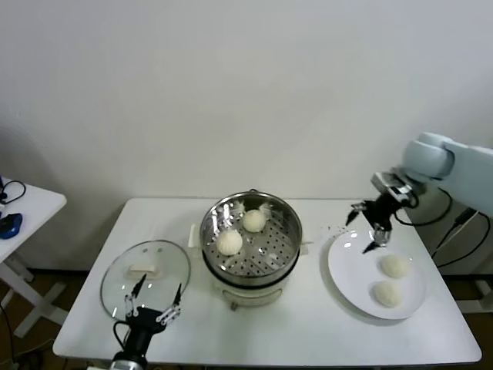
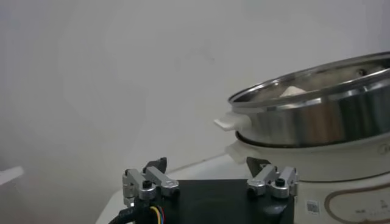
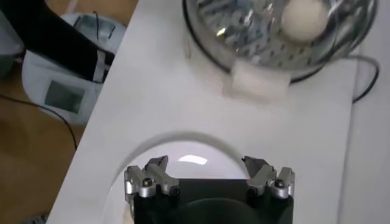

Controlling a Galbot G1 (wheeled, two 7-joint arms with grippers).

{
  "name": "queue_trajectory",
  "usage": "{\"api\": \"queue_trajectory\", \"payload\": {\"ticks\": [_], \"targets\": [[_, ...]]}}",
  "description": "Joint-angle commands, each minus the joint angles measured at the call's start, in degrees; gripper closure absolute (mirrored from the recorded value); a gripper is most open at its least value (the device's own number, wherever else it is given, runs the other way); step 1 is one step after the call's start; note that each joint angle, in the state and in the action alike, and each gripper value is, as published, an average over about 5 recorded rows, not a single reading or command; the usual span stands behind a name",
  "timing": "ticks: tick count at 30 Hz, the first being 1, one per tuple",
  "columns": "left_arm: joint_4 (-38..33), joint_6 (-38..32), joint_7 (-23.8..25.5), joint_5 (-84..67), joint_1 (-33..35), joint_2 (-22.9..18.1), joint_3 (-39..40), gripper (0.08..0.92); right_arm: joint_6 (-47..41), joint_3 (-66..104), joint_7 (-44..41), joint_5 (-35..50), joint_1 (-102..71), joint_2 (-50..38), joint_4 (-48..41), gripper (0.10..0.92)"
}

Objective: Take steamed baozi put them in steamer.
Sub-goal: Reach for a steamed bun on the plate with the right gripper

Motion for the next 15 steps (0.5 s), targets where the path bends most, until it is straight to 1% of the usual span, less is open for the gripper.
{"api": "queue_trajectory", "payload": {"ticks": [1, 7, 15], "targets": [[-0.14, 0.06, -0.06, 0.08, 0.48, -0.35, -0.22, 0.177, 1.66, 16.64, 1.05, -15.12, -22.46, -8.52, -0.13, 0.203], [0.37, -0.03, -0.09, 0.15, 0.50, -0.43, -0.24, 0.177, 1.53, 22.30, 2.78, -18.04, -31.45, -7.50, -1.73, 0.203], [0.88, -0.07, -0.07, 0.48, 0.49, -0.46, -0.02, 0.177, 1.51, 25.75, 3.41, -20.83, -36.11, -5.70, -4.15, 0.203]]}}
